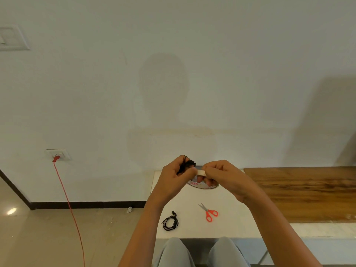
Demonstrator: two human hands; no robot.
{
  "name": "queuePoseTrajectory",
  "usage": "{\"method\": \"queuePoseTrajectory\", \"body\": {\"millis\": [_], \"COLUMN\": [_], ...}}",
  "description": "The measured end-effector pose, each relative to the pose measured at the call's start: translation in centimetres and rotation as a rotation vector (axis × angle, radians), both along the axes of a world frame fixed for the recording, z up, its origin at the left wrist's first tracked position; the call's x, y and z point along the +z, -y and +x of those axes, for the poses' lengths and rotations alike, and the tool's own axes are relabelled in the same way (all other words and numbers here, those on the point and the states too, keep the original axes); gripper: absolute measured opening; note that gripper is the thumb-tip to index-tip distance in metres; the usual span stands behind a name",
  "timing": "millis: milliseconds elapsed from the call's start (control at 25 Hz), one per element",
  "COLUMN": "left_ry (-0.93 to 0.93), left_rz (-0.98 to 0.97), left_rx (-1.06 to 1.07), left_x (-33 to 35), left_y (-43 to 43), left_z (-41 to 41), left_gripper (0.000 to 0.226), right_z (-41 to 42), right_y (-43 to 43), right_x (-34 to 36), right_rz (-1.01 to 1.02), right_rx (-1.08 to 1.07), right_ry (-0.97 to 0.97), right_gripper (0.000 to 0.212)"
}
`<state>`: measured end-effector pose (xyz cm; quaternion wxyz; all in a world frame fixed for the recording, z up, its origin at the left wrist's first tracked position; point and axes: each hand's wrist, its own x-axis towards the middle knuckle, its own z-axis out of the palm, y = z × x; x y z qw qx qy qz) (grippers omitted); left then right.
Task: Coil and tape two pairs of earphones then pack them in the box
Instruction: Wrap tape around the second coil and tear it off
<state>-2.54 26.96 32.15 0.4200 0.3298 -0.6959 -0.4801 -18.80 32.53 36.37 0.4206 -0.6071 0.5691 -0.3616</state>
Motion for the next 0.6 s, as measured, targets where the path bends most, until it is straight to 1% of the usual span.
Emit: {"method": "queuePoseTrajectory", "body": {"millis": [80, 160, 200, 280, 360, 480, 600], "left_ry": [0.080, 0.045, 0.000, -0.058, -0.018, 0.058, -0.012], "left_rz": [0.008, 0.071, 0.112, 0.181, 0.214, 0.239, 0.305], "left_rx": [0.002, -0.002, 0.003, 0.016, -0.004, -0.071, -0.104], "left_x": [0.1, -0.1, -0.2, -0.6, -0.8, -0.7, -0.6], "left_y": [-0.1, -0.2, -0.2, -0.3, -0.3, -0.5, -0.9], "left_z": [-0.1, -0.1, -0.1, 0.0, 0.1, -0.1, -0.7], "left_gripper": [0.013, 0.017, 0.019, 0.013, 0.008, 0.010, 0.011], "right_z": [-0.3, -0.5, -0.6, -0.9, -1.1, -1.0, -0.8], "right_y": [0.0, 0.0, -0.1, -0.1, -0.1, 0.0, 0.2], "right_x": [0.2, 0.2, 0.1, -0.4, -0.9, -1.2, -1.2], "right_rz": [-0.003, -0.008, -0.015, -0.063, -0.139, -0.224, -0.264], "right_rx": [0.037, 0.065, 0.058, 0.015, 0.008, 0.046, 0.053], "right_ry": [-0.037, -0.050, -0.052, -0.043, -0.053, -0.131, -0.163], "right_gripper": [0.037, 0.034, 0.028, 0.012, 0.005, 0.003, 0.010]}}
